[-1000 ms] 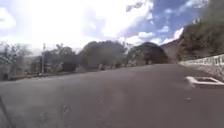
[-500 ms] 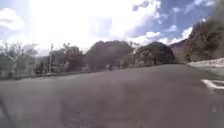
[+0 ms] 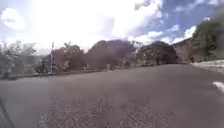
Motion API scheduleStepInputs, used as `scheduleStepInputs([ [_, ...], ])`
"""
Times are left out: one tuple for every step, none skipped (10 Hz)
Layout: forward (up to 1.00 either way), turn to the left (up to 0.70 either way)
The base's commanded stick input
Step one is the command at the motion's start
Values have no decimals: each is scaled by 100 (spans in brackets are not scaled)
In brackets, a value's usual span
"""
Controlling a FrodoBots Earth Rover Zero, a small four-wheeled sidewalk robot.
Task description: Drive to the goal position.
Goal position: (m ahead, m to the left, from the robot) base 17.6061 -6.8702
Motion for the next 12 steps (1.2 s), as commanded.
scheduleStepInputs([
  [0, -45],
  [0, -45],
  [3, -44],
  [17, -41],
  [30, -37],
  [44, -34],
  [58, -30],
  [70, -27],
  [70, -27],
  [70, -27],
  [70, 0],
  [70, 0],
])
